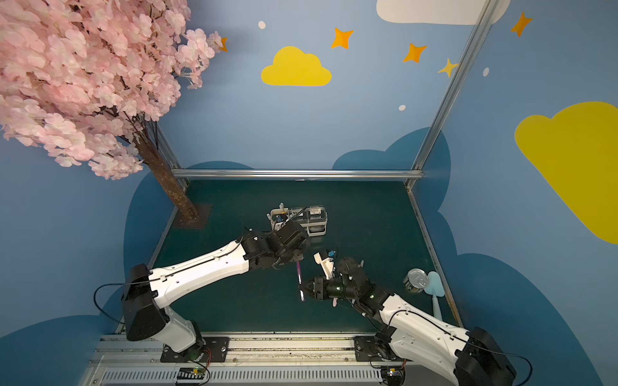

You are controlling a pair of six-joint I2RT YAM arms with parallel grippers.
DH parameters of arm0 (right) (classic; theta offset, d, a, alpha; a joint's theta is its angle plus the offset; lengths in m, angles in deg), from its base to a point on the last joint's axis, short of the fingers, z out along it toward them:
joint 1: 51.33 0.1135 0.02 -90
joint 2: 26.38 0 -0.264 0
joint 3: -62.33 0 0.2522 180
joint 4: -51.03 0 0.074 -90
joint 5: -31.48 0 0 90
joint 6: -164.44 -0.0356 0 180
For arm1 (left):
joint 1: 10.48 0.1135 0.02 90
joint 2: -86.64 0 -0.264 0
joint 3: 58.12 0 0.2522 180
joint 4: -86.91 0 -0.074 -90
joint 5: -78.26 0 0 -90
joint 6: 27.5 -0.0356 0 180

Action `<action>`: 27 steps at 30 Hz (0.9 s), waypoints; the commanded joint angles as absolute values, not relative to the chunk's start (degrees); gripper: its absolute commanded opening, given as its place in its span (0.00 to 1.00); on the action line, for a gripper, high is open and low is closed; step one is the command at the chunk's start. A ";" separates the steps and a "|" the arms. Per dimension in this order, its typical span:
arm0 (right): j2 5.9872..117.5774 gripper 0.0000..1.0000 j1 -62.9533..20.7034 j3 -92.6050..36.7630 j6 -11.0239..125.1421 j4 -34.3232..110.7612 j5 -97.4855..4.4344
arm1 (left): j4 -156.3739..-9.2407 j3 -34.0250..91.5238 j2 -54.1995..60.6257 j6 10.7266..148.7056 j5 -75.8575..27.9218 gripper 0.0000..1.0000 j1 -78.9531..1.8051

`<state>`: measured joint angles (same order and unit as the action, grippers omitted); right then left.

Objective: Place the toothbrush into the toothbrush holder
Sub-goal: Pick up the toothbrush from the center of the board.

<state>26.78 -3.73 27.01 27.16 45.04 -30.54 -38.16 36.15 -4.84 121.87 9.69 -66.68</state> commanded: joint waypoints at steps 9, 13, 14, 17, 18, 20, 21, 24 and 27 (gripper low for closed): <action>28.64 0.28 -2.72 26.22 26.78 48.55 -28.90 | -39.60 35.67 -2.91 122.25 8.51 0.06 -65.10; 27.89 0.23 -2.70 26.23 26.72 48.17 -29.54 | -40.04 35.02 -2.83 122.59 7.74 0.08 -64.71; 27.82 0.22 -2.64 26.25 26.72 48.05 -29.61 | -40.20 34.93 -2.85 122.72 7.49 0.09 -64.63; 27.58 0.19 -2.64 26.25 26.72 47.87 -29.75 | -40.56 34.70 -2.92 122.85 6.95 0.11 -64.50; 27.65 0.18 -2.64 26.25 26.78 47.89 -29.71 | -40.64 34.75 -2.94 122.96 6.87 0.12 -64.53; 27.73 0.15 -2.64 26.07 26.89 47.79 -29.56 | -40.74 34.75 -2.93 122.96 6.65 0.14 -64.44; 27.76 0.14 -2.64 26.06 27.05 47.73 -29.52 | -40.79 34.74 -2.83 122.96 6.56 0.14 -64.44; 27.75 0.11 -2.55 25.93 27.07 47.71 -29.43 | -40.92 34.66 -2.70 123.09 6.20 0.15 -64.35; 27.52 0.08 -2.55 25.98 27.29 47.67 -29.46 | -41.01 34.57 -2.53 123.07 5.75 0.21 -64.18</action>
